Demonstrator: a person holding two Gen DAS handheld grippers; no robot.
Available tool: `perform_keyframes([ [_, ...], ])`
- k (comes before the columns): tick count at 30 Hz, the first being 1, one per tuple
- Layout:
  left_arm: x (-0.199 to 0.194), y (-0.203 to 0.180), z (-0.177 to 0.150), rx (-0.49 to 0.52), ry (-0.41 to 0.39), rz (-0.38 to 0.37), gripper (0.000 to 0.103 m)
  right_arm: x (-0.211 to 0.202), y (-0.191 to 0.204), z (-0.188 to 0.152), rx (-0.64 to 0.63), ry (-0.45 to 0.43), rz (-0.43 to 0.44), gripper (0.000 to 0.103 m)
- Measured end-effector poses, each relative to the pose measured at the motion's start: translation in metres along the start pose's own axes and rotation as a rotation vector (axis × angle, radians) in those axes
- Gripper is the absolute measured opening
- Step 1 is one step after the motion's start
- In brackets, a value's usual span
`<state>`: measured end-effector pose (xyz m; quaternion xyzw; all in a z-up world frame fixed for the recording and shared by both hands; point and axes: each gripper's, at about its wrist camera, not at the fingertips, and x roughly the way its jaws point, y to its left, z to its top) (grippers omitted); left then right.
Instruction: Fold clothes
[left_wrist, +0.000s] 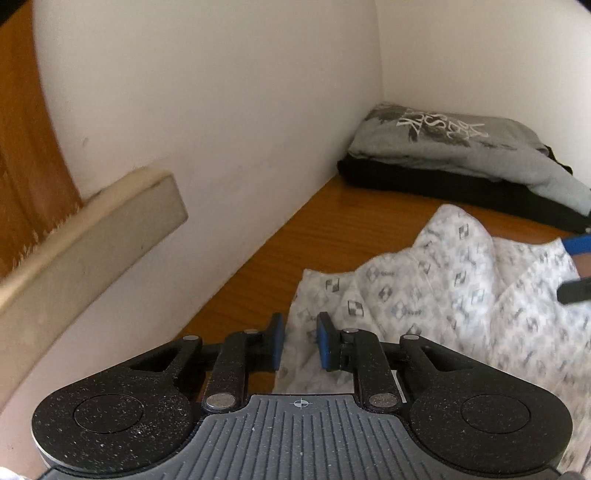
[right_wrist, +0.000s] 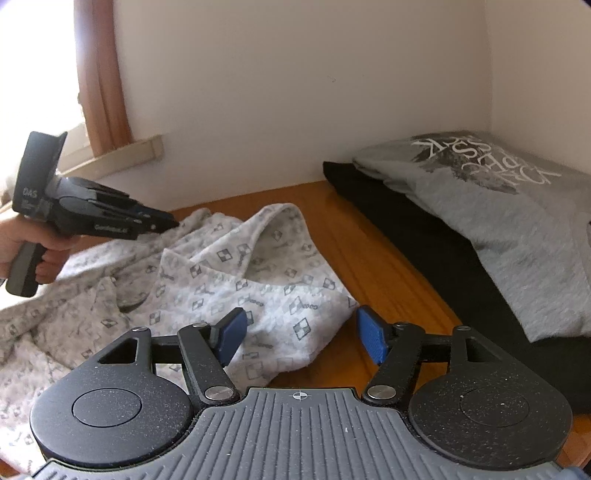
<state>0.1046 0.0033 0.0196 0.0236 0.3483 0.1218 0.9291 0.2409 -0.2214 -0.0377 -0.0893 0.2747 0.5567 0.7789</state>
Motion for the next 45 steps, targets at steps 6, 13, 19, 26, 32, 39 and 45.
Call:
perform_keyframes([
  [6, 0.018, -0.032, 0.042, -0.044, -0.032, -0.099, 0.06, -0.002, 0.0, 0.001, 0.01, -0.005, 0.012, 0.048],
  [13, 0.056, -0.075, 0.069, -0.03, 0.005, -0.16, 0.065, -0.003, -0.01, 0.003, 0.1, 0.0, 0.113, 0.015],
  [19, 0.043, -0.073, 0.064, -0.055, 0.01, -0.159, 0.006, -0.021, 0.0, 0.014, 0.077, -0.052, 0.141, 0.01],
  [26, -0.04, -0.031, 0.046, -0.206, -0.145, -0.125, 0.006, -0.058, 0.035, 0.033, -0.006, -0.13, 0.194, 0.008],
  [32, -0.126, 0.007, -0.002, -0.419, -0.25, -0.108, 0.006, -0.088, 0.099, 0.043, -0.132, -0.155, 0.299, 0.007],
  [39, -0.208, 0.031, -0.076, -0.584, -0.351, -0.057, 0.006, -0.106, 0.18, 0.025, -0.261, -0.125, 0.426, 0.006],
  [45, -0.243, 0.054, -0.127, -0.648, -0.36, -0.029, 0.006, -0.101, 0.232, 0.005, -0.313, -0.077, 0.519, 0.006],
])
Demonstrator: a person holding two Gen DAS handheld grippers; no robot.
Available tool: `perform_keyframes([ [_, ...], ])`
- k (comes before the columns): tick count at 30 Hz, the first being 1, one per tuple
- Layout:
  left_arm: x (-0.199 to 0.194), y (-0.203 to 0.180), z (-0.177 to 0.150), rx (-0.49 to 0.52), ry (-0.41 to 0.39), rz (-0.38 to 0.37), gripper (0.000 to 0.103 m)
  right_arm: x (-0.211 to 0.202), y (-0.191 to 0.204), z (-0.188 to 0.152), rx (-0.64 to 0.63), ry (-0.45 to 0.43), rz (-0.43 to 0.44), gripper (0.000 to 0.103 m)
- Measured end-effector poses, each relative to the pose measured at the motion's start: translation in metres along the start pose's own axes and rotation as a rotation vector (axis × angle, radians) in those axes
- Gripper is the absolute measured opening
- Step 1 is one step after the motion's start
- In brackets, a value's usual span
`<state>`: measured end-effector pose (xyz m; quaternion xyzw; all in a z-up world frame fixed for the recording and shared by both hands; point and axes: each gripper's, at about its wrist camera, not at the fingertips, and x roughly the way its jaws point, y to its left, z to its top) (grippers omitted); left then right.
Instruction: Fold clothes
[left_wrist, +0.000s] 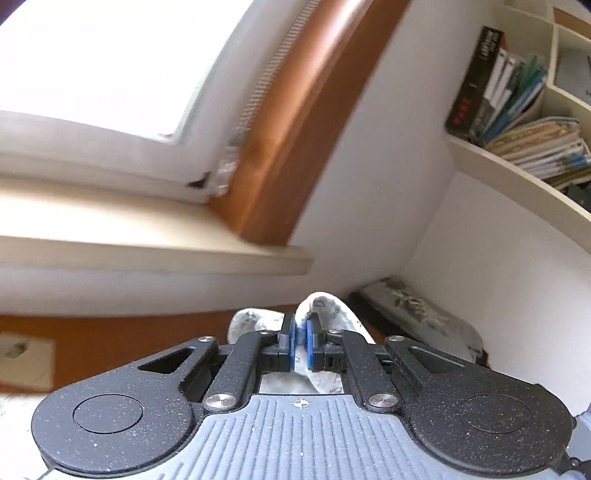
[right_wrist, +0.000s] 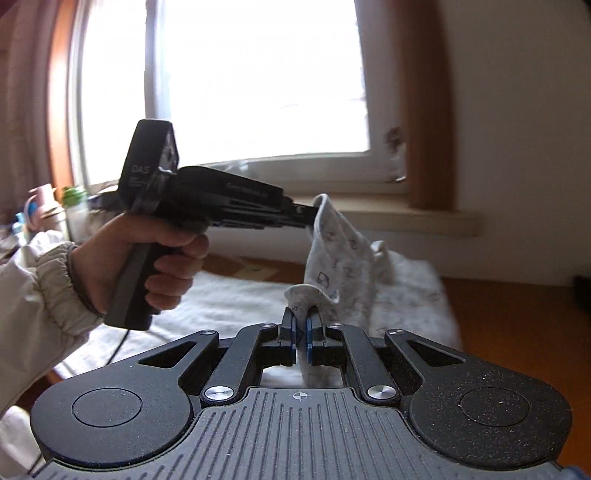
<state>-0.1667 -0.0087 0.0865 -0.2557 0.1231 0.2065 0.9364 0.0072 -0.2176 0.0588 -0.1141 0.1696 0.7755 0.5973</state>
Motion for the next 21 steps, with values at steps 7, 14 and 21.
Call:
perform_keyframes([
  [7, -0.013, 0.052, -0.026, -0.124, 0.069, 0.108, 0.026, 0.041, 0.016, -0.014, -0.004, 0.108, 0.041, 0.019],
  [14, -0.022, 0.071, -0.027, -0.159, 0.073, 0.138, 0.059, 0.031, 0.013, -0.008, -0.009, 0.064, 0.03, 0.051],
  [21, -0.018, 0.072, -0.023, -0.233, -0.036, 0.116, 0.064, 0.037, -0.01, -0.011, 0.006, 0.089, -0.053, 0.05],
])
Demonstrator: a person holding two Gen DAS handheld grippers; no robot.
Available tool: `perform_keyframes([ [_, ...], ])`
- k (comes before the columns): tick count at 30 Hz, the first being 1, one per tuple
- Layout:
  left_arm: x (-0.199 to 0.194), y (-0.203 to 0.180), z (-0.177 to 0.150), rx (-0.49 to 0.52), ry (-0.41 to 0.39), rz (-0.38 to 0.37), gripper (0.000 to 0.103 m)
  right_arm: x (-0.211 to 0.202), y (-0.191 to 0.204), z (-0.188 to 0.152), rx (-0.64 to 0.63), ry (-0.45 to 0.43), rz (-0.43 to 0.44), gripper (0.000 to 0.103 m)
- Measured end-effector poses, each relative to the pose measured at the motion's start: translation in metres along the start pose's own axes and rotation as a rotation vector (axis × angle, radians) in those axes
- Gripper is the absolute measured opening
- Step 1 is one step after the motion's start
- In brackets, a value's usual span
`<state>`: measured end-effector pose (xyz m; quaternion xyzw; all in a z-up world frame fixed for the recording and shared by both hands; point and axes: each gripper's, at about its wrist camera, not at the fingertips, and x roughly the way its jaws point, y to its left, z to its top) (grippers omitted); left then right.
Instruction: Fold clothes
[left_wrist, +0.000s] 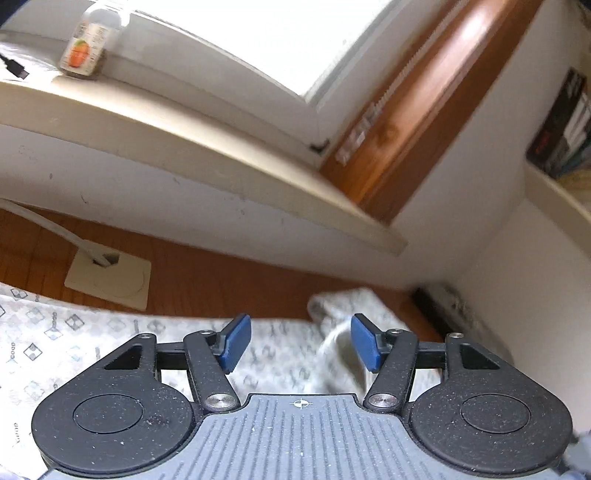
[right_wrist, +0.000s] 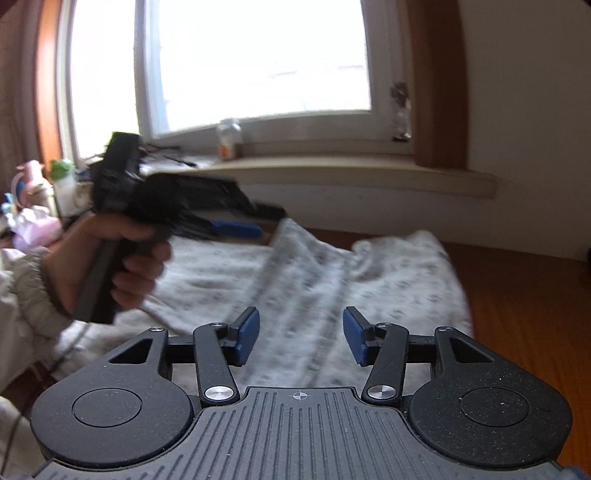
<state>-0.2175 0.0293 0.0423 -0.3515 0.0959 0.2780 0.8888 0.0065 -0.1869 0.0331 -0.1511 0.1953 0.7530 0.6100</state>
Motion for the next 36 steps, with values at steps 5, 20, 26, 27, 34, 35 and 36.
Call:
perform_keyframes([
  [5, 0.01, -0.003, 0.003, 0.012, 0.052, 0.003, 0.076, 0.01, -0.01, -0.011, -0.009, 0.028, -0.046, 0.05],
  [20, -0.003, -0.024, -0.019, 0.176, 0.176, -0.022, 0.005, 0.018, -0.073, -0.035, 0.088, 0.035, -0.183, 0.05],
  [26, 0.009, -0.032, -0.021, 0.293, 0.191, 0.109, 0.03, 0.016, -0.078, -0.036, 0.064, 0.042, -0.166, 0.05],
  [27, 0.009, -0.035, -0.02, 0.311, 0.179, 0.124, 0.034, 0.013, -0.078, -0.036, 0.063, 0.035, -0.169, 0.05],
  [34, 0.027, -0.059, -0.001, 0.412, 0.148, 0.113, 0.057, 0.002, -0.081, -0.025, 0.059, -0.005, -0.169, 0.05],
  [35, 0.034, -0.061, 0.003, 0.418, 0.15, 0.11, 0.057, 0.003, -0.08, -0.022, 0.05, -0.004, -0.167, 0.05],
  [36, 0.041, -0.061, 0.006, 0.421, 0.156, 0.105, 0.057, 0.005, -0.079, -0.018, 0.041, -0.003, -0.165, 0.05],
])
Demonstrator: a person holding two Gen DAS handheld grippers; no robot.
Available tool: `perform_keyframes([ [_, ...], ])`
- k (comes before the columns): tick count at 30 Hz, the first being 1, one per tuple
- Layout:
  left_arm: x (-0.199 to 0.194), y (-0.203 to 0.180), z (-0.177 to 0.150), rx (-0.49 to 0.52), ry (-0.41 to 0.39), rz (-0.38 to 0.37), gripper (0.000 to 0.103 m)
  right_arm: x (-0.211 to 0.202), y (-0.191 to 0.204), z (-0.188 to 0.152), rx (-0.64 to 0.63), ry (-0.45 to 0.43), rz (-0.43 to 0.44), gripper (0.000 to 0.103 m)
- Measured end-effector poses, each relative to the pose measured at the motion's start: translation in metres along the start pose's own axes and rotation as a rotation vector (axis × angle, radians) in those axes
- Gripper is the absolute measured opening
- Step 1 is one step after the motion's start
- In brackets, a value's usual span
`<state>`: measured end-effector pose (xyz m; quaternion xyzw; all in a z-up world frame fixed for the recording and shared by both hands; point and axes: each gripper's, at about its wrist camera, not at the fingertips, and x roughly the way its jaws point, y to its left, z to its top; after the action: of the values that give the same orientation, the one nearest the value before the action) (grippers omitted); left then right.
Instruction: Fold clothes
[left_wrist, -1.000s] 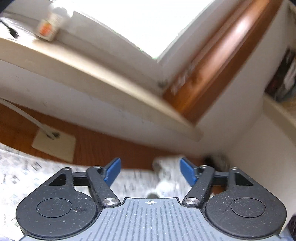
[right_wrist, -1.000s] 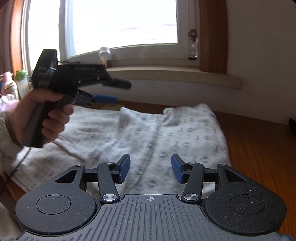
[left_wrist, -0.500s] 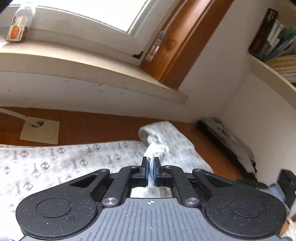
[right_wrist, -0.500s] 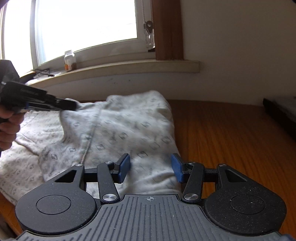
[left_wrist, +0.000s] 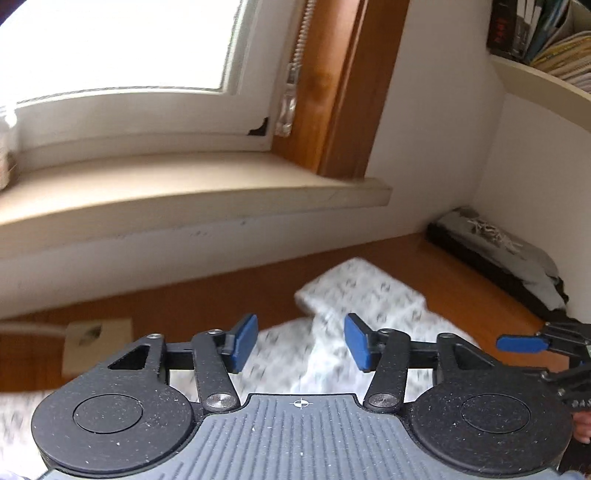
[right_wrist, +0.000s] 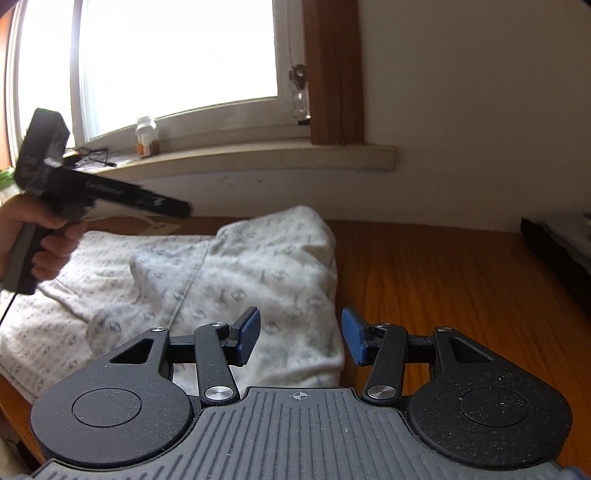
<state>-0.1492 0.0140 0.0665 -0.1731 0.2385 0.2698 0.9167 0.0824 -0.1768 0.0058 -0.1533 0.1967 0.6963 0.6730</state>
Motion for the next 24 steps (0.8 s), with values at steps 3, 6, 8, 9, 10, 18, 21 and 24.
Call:
perform_keyframes([
  [3, 0.025, 0.003, 0.011, 0.007, 0.028, -0.026, 0.057, 0.01, 0.003, 0.011, -0.017, 0.003, 0.016, 0.05],
  [6, 0.048, 0.004, 0.017, 0.025, 0.063, -0.037, 0.057, 0.024, 0.005, 0.023, -0.04, 0.007, 0.029, 0.05],
  [8, 0.065, 0.009, 0.021, 0.015, 0.095, -0.053, 0.057, 0.038, 0.007, 0.034, -0.058, 0.012, 0.027, 0.05],
  [9, 0.071, 0.013, 0.021, -0.009, 0.116, -0.076, 0.056, 0.045, 0.007, 0.039, -0.063, 0.017, 0.026, 0.05],
  [10, 0.076, 0.017, 0.02, -0.037, 0.132, -0.114, 0.056, 0.053, 0.007, 0.044, -0.066, 0.022, 0.024, 0.05],
  [18, 0.083, 0.024, 0.003, -0.097, 0.18, -0.252, 0.011, 0.125, 0.003, 0.086, -0.088, 0.074, 0.042, 0.026],
  [21, 0.064, 0.018, 0.0, -0.101, 0.148, -0.285, 0.007, 0.147, -0.001, 0.095, -0.079, 0.103, 0.066, 0.02],
  [24, 0.04, 0.01, 0.0, -0.101, 0.104, -0.288, 0.007, 0.151, -0.003, 0.097, -0.074, 0.083, 0.091, 0.02],
])
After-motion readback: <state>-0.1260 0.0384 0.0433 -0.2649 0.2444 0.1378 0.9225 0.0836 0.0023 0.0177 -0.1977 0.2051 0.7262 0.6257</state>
